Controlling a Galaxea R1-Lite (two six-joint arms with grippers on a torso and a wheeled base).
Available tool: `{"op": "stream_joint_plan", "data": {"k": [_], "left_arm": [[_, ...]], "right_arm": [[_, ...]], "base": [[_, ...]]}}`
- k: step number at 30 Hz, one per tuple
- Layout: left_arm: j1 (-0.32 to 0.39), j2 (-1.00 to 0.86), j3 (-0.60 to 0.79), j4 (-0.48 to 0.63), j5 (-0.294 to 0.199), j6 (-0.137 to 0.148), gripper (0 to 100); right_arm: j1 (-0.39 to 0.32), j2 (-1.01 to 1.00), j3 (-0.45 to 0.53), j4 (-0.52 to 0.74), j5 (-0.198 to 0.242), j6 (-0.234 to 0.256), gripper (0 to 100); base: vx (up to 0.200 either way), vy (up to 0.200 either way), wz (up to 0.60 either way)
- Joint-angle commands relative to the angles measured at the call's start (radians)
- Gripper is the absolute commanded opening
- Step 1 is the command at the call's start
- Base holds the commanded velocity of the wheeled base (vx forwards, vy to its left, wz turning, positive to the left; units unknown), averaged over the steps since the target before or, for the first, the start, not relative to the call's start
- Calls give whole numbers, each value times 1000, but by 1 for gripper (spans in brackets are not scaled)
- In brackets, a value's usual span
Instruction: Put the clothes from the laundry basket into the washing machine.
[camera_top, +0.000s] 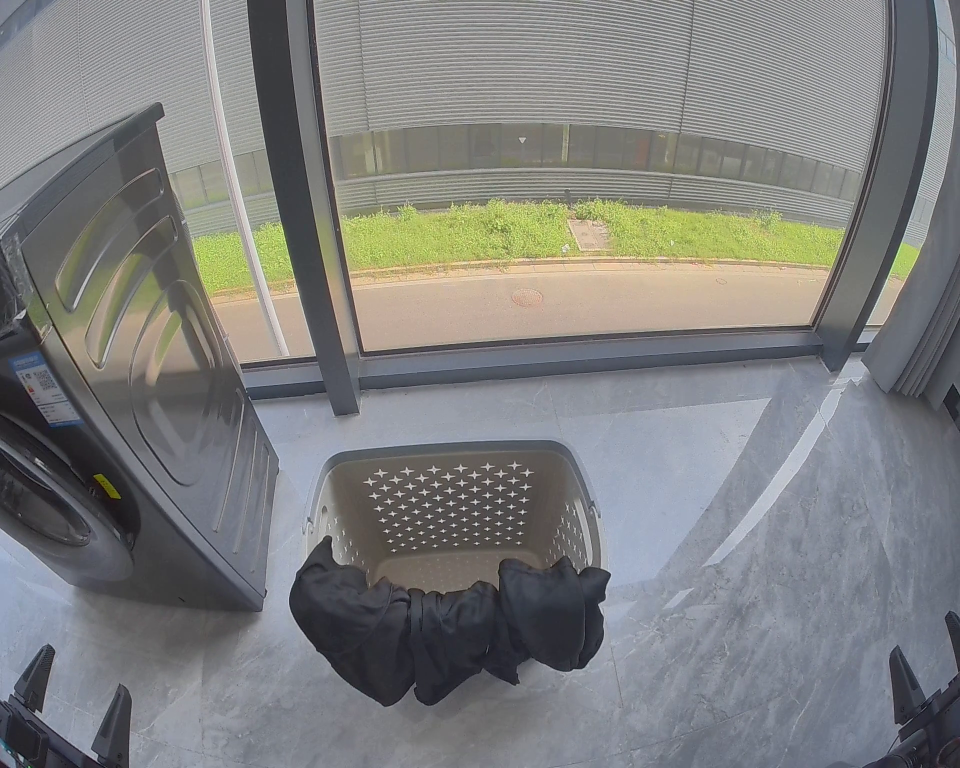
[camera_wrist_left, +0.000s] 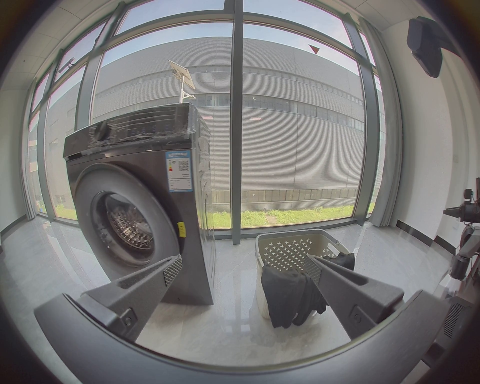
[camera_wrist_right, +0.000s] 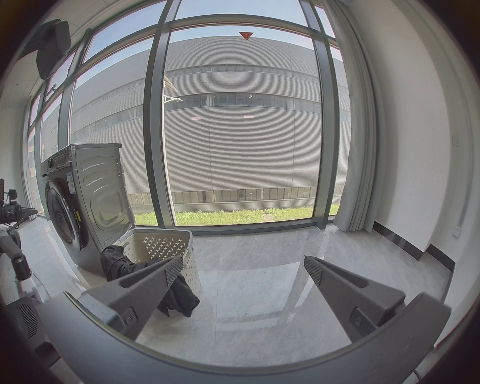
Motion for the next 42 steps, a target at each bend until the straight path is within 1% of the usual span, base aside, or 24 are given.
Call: {"op": "stream_joint_plan", "data": {"k": [1, 2, 10, 14, 42], "left_arm": [[0, -17, 16, 0, 0, -2, 100], [-1, -17, 16, 0, 0, -1, 100], [-1, -17, 16, 0, 0, -1, 100], [-1, -17, 16, 0, -1, -7, 100], [-1, -17, 16, 0, -1, -10, 100]], "right_arm": [[0, -12, 18, 0, 0, 0, 100], [0, -12, 18, 0, -1, 0, 100], [0, -12, 18, 0, -1, 0, 100], [0, -12, 18, 0, -1, 0, 100], [0, -12, 18, 0, -1, 0, 100]], "base": [[-200, 0, 0], [-200, 0, 0], [0, 0, 0], [0, 0, 0], [0, 200, 0]]}}
